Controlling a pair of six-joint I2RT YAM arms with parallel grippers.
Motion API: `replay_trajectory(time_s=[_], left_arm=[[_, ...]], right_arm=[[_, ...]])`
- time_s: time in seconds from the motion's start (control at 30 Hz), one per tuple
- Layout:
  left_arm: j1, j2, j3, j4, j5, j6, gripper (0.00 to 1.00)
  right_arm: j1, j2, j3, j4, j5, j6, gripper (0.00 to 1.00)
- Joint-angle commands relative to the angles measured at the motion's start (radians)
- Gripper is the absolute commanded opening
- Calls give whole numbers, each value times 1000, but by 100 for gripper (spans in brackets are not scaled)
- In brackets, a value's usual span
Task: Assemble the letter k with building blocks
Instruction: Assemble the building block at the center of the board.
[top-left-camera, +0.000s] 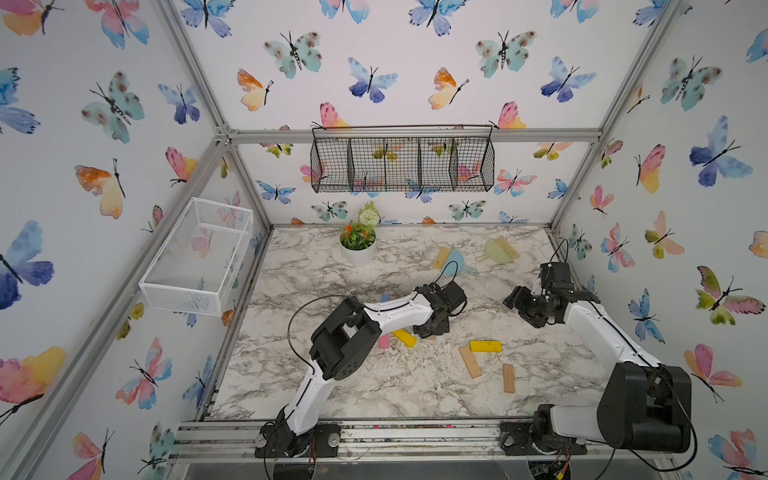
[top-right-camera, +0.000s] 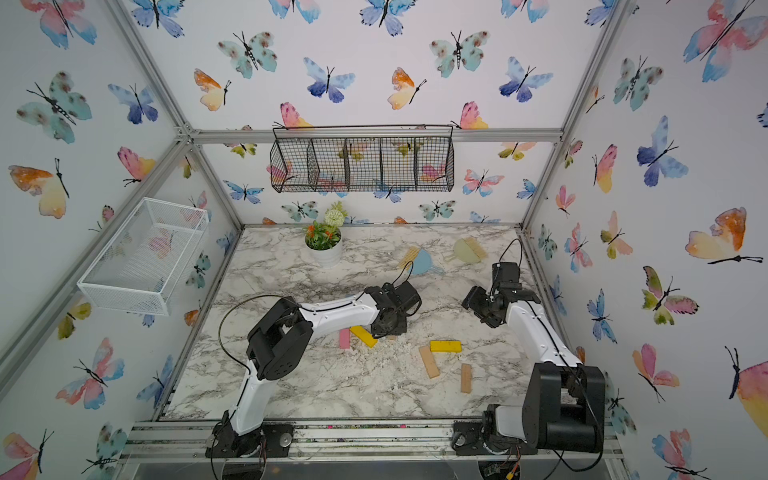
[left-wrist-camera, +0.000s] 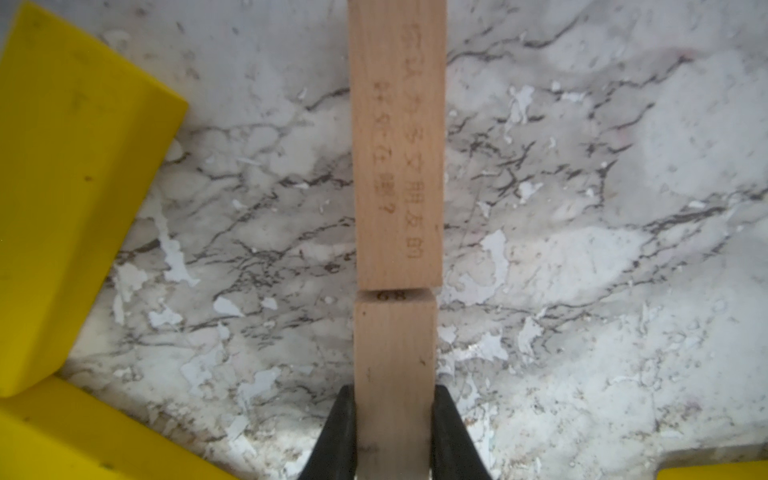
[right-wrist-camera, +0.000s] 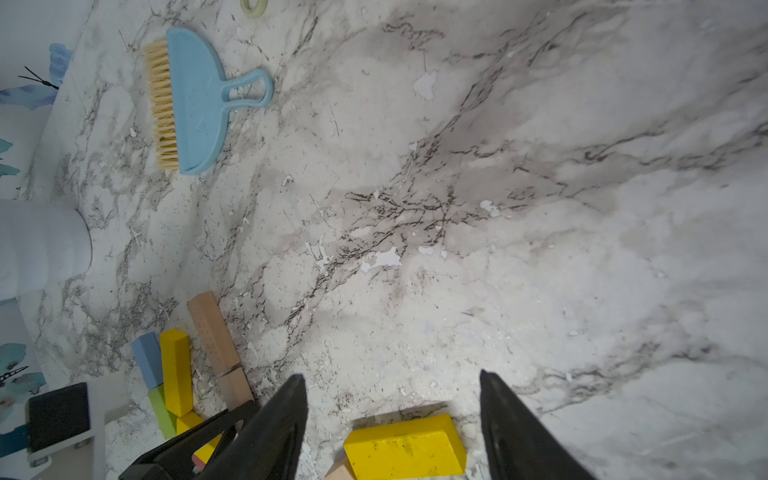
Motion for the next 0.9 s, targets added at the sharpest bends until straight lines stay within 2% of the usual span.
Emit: replay_trajectory(time_s=[0.0, 0.87], left_arm=[[7, 19, 6, -33, 11, 6, 0], [30, 48, 30, -30, 23, 26, 0]], right_arm=[[-6, -13, -11, 3, -17, -6, 68], [-6, 4, 2, 10, -26, -8, 68]])
